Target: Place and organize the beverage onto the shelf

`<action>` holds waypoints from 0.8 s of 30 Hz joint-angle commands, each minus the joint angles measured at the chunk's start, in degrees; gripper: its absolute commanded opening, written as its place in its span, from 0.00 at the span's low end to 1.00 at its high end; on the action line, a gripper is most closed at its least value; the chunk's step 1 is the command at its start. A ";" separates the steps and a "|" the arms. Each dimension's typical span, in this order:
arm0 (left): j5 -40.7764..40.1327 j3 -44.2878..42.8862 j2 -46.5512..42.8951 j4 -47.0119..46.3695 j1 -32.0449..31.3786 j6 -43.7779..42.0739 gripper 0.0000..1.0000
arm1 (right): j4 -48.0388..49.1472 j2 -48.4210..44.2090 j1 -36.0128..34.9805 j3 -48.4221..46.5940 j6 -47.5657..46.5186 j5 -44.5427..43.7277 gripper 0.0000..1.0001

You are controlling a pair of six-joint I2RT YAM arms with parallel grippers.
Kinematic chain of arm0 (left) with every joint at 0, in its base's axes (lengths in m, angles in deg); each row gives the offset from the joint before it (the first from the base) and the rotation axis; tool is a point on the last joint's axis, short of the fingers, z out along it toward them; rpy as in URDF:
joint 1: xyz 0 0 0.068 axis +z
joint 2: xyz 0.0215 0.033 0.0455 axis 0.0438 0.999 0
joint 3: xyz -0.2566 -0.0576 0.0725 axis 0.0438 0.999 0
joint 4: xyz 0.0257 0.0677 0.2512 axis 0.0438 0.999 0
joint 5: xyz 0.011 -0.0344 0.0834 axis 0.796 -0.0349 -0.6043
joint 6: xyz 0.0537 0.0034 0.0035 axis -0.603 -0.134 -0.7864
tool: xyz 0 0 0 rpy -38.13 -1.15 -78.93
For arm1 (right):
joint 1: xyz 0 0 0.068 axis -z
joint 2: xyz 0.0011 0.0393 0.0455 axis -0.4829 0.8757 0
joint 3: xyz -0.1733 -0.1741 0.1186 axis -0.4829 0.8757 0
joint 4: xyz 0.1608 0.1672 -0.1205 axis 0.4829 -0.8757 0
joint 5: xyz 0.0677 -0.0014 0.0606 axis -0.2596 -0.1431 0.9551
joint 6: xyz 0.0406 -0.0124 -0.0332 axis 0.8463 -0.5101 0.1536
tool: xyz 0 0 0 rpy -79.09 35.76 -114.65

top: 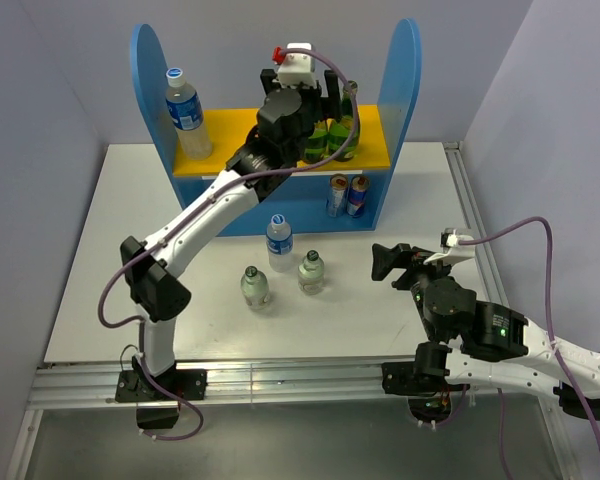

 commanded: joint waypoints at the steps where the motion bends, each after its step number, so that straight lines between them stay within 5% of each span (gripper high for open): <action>1: -2.79 2.82 -10.51 -2.63 -2.09 -2.47 0.92 | 1.58 0.44 -0.39 0.50 -0.05 -1.13 1.00; 10: -9.11 15.39 -26.15 4.82 -6.66 -3.53 0.95 | 1.23 1.06 -0.47 0.24 0.13 -1.30 1.00; 13: -11.05 23.89 -32.82 10.63 -9.21 0.41 0.94 | 0.71 1.06 -0.47 0.15 0.39 -1.57 1.00; 19: -11.15 55.07 -44.54 9.76 -10.80 14.37 0.94 | 0.80 1.14 -0.47 0.24 0.39 -1.39 1.00; 24: -8.60 64.17 -46.31 6.69 -10.80 18.97 0.94 | 0.62 1.85 -0.47 0.24 0.65 -1.74 1.00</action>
